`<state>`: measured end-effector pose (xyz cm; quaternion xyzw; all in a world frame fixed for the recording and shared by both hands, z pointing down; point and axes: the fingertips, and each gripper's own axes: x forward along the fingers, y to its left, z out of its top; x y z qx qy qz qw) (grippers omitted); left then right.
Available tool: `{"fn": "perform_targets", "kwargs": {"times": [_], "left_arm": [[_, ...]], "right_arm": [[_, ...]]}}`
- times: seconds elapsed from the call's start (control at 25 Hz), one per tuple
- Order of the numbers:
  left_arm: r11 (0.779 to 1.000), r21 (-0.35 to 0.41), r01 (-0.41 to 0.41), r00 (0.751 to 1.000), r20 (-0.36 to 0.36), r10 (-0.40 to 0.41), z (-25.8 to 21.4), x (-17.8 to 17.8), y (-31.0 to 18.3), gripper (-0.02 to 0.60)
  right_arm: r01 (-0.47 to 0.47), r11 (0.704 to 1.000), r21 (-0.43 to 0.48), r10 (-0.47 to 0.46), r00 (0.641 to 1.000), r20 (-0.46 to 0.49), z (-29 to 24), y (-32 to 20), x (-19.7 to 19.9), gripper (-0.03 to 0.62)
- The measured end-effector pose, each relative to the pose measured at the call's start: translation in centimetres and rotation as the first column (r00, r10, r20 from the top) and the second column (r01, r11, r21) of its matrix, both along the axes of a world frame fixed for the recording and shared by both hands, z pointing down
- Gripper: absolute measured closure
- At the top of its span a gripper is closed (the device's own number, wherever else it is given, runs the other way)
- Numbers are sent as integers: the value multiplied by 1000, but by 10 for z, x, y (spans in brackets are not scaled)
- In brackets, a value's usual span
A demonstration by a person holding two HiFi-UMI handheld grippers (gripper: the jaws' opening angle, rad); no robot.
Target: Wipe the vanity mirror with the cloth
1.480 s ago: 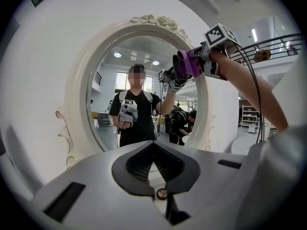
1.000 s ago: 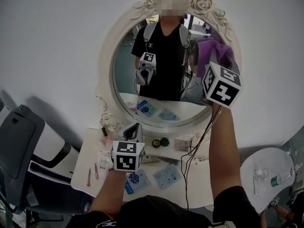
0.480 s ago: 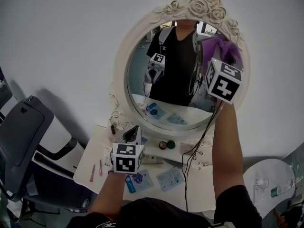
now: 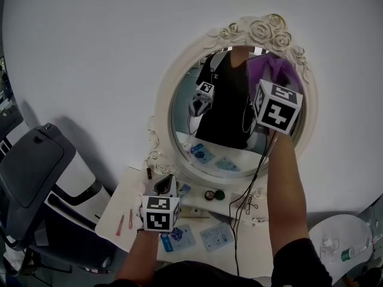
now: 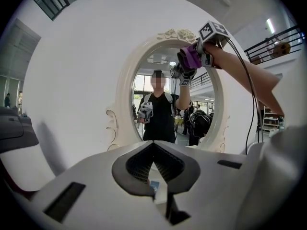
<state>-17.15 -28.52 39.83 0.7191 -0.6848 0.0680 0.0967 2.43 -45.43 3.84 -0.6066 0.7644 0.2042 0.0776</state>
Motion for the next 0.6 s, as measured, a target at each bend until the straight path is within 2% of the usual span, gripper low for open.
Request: {"fn": "perform_targets", "kwargs": {"times": [0.4, 0.6], "left_arm": [[1000, -3, 27, 1000, 1, -27, 2, -8, 6, 584], [998, -4, 69, 998, 0, -69, 3, -29, 13, 584]], "right_arm": [[37, 999, 14, -36, 998, -51, -8, 3, -38, 540], [98, 995, 18, -97, 993, -72, -4, 8, -78, 540]]}}
